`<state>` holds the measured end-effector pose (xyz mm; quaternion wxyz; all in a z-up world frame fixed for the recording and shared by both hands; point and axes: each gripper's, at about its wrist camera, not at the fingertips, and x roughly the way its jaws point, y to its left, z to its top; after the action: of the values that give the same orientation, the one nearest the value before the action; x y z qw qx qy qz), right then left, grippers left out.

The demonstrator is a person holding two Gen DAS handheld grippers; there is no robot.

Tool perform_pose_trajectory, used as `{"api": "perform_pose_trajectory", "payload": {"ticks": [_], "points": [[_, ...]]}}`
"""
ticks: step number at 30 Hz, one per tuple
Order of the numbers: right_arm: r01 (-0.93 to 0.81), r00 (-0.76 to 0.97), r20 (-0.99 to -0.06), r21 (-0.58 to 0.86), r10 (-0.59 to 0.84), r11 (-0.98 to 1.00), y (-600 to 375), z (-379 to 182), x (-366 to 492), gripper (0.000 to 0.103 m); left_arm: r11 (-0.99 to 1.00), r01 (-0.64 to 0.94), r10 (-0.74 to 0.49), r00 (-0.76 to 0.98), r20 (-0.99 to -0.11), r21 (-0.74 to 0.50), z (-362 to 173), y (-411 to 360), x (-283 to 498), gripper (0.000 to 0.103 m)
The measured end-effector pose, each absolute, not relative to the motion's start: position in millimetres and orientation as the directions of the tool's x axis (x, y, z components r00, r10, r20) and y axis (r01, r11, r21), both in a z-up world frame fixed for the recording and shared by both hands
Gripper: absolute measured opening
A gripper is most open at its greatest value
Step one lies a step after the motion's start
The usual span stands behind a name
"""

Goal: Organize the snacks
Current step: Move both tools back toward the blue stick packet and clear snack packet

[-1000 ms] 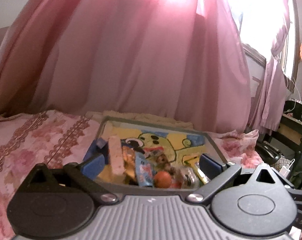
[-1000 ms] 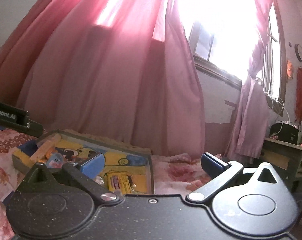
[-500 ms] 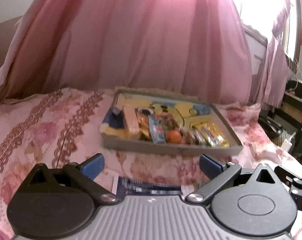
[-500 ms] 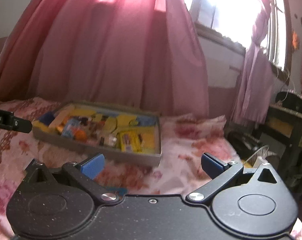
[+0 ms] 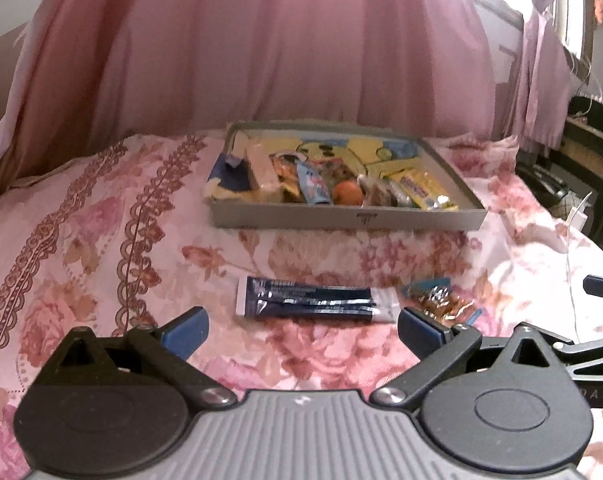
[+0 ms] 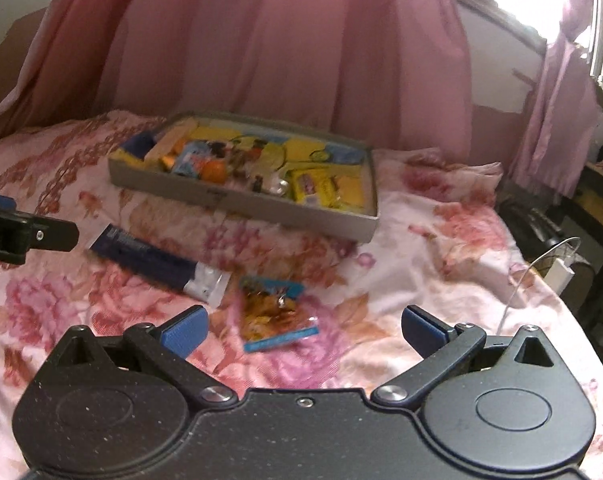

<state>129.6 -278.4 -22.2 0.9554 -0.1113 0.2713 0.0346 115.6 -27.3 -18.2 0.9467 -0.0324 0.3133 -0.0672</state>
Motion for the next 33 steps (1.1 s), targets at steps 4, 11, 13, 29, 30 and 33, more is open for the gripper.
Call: {"api": "perform_pose_trajectory", "payload": {"ticks": [4, 11, 13, 29, 30, 33], "points": [[-0.150, 0.841, -0.540, -0.204, 0.016, 0.967, -274, -26, 131, 0.102, 0.991, 0.097, -0.132, 0.776, -0.616, -0.089, -22, -26, 117, 0.102], [-0.184, 0.824, -0.565, -0.196, 0.042, 0.963, -269, -31, 134, 0.102, 0.996, 0.081, -0.092, 0.755, -0.650, -0.048, -26, -25, 120, 0.102], [-0.189, 0.821, -0.569, -0.197, 0.045, 0.962, -268, -32, 135, 0.102, 0.996, 0.077, -0.084, 0.750, -0.656, -0.040, -27, -25, 122, 0.102], [-0.226, 0.795, -0.603, -0.191, 0.067, 0.955, -261, -41, 144, 0.102, 0.980, 0.179, -0.065, 0.693, -0.718, 0.084, -28, -24, 148, 0.102], [-0.229, 0.792, -0.606, -0.192, 0.068, 0.954, -260, -42, 145, 0.102, 0.976, 0.195, -0.067, 0.690, -0.721, 0.095, -30, -24, 152, 0.102], [-0.241, 0.786, -0.615, -0.201, 0.069, 0.950, -258, -46, 150, 0.102, 0.963, 0.242, -0.085, 0.693, -0.716, 0.119, -33, -26, 160, 0.103]]}}
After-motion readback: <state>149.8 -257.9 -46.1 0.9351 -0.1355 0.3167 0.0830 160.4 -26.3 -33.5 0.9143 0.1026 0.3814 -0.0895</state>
